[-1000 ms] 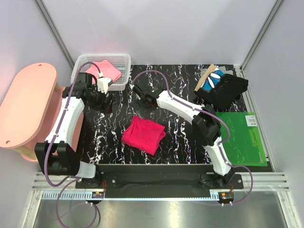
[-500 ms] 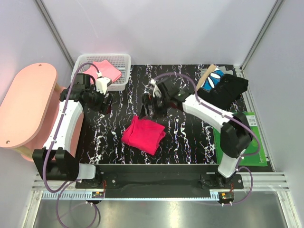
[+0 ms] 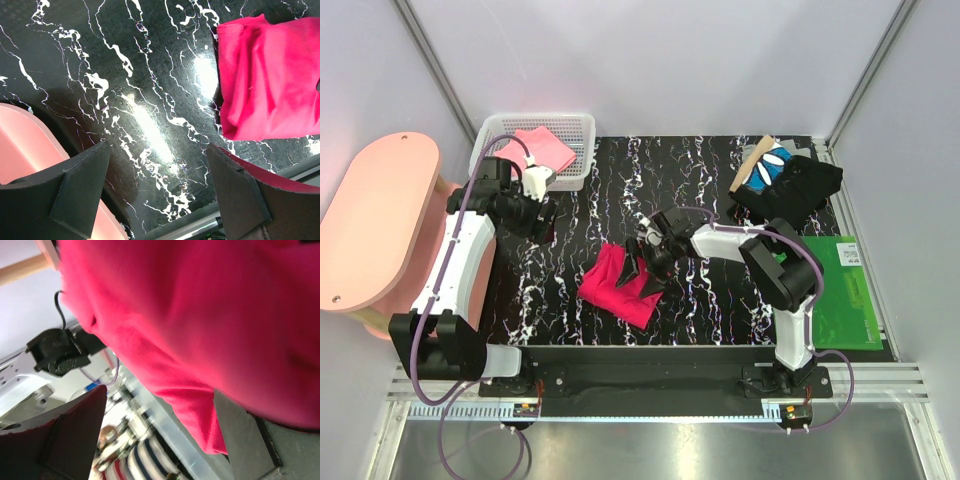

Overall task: Fold and stack the t-shirts
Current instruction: Smooth out wrinkles on the folded tshirt

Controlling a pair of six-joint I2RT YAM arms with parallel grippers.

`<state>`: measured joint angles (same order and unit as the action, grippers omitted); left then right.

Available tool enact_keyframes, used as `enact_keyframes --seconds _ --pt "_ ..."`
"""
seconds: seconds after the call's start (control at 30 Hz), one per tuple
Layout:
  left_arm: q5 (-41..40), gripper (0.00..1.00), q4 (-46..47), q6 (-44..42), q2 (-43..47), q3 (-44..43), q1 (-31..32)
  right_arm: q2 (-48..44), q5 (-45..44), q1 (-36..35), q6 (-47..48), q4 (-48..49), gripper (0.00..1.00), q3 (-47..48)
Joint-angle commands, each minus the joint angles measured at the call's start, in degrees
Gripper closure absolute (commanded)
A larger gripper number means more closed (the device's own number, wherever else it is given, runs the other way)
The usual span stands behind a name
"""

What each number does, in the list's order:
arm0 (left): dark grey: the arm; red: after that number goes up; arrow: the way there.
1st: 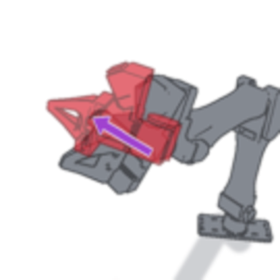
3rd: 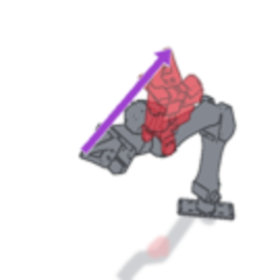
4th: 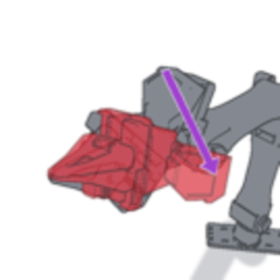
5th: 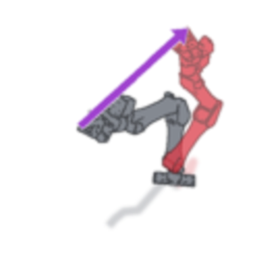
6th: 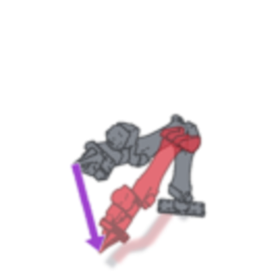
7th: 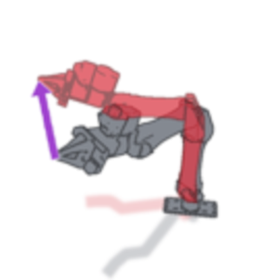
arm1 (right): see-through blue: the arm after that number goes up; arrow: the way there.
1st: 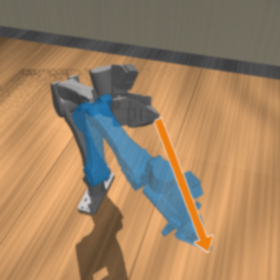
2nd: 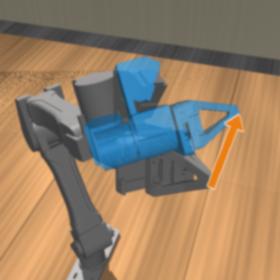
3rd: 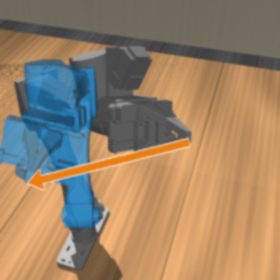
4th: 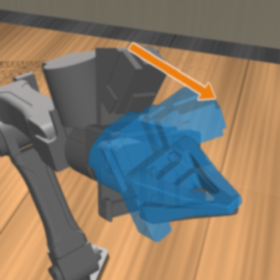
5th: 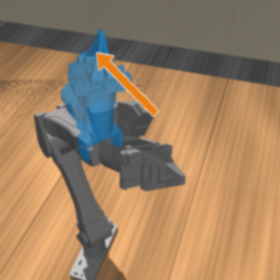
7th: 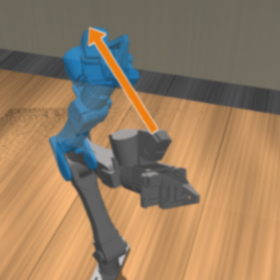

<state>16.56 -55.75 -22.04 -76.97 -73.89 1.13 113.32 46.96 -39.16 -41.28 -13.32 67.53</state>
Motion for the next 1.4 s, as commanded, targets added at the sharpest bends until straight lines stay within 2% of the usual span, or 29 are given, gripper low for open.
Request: enact_keyframes --seconds 0.0,0.1,0.27,0.47,0.83,0.97,1.1,1.17,1.3,1.37 --pt "0.4 0.17 0.8 0.0 0.9 0.0 -0.2 2.9 -5.4 0.7 5.6 -6.8 0.05 -2.0" --pt "0.6 0.17 0.8 -0.1 0.6 -0.3 -0.2 0.9 -9.5 0.7 8.7 -12.8 0.03 -0.7" --pt "1.2 0.17 0.9 0.2 0.4 -0.6 -0.2 -4.2 -9.3 0.7 11.1 -19.5 0.02 7.1" --pt "1.1 0.17 1.0 0.6 0.7 -0.4 -0.2 -7.2 -5.4 -0.9 7.4 -18.2 0.02 15.9" --pt "1.5 0.17 1.3 1.3 0.8 -1.1 -1.1 5.1 2.9 -6.5 3.3 -7.8 0.04 18.1" --pt "2.0 0.17 1.3 1.5 0.8 -1.0 -1.0 11.7 5.5 -6.9 3.9 -7.0 0.04 20.6" --pt "1.6 0.17 1.0 1.1 1.2 -1.0 -1.0 18.3 4.4 -6.8 4.7 -7.2 0.07 21.2" --pt "1.3 0.17 0.9 0.9 1.5 -0.8 -1.0 17.5 4.1 -6.8 4.6 -7.5 0.08 21.0" --pt "0.4 0.17 0.8 0.3 1.6 -0.5 -1.0 8.5 3.8 -7.0 3.8 -7.7 0.05 21.8" --pt "0.4 0.17 0.8 0.3 1.6 -0.6 -1.1 6.9 4.4 -7.5 2.8 -7.9 0.05 23.6"
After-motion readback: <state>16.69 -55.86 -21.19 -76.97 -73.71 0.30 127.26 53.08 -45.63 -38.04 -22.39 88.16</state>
